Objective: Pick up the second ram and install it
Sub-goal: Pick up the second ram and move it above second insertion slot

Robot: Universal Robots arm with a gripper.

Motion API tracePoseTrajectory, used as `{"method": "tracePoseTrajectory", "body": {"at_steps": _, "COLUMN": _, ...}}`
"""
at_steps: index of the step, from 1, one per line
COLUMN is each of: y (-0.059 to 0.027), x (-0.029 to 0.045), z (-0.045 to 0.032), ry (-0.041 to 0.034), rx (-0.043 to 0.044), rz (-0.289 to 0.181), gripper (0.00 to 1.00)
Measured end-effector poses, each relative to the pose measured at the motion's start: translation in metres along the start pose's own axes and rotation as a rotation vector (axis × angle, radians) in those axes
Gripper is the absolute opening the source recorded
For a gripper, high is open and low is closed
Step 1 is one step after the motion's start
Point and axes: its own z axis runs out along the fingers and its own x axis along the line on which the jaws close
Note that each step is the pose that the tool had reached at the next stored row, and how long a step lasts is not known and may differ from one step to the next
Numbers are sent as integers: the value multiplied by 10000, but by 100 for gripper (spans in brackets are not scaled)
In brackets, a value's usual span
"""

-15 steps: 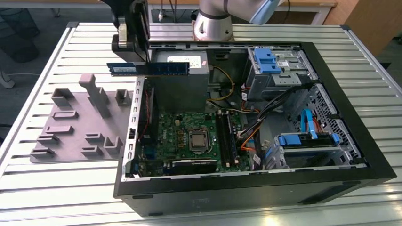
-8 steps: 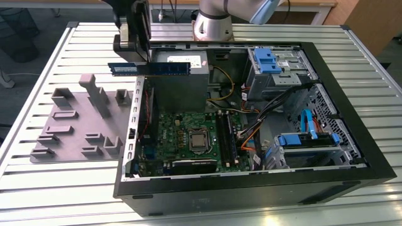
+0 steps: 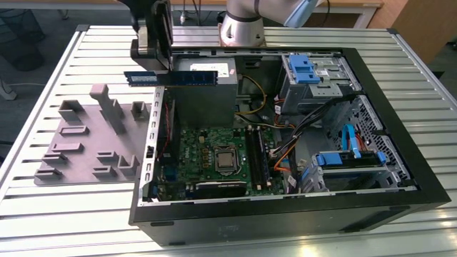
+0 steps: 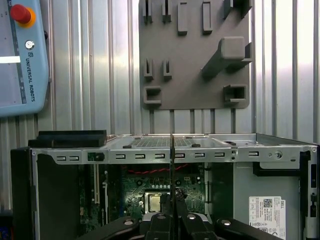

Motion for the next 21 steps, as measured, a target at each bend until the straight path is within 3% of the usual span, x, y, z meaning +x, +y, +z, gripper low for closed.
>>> {"method": "tracePoseTrajectory", "body": {"at_steps": 21, "y": -57, "x": -2, "z": 5, "ry": 0, "rx": 0, "rz": 0, "gripper": 14}}
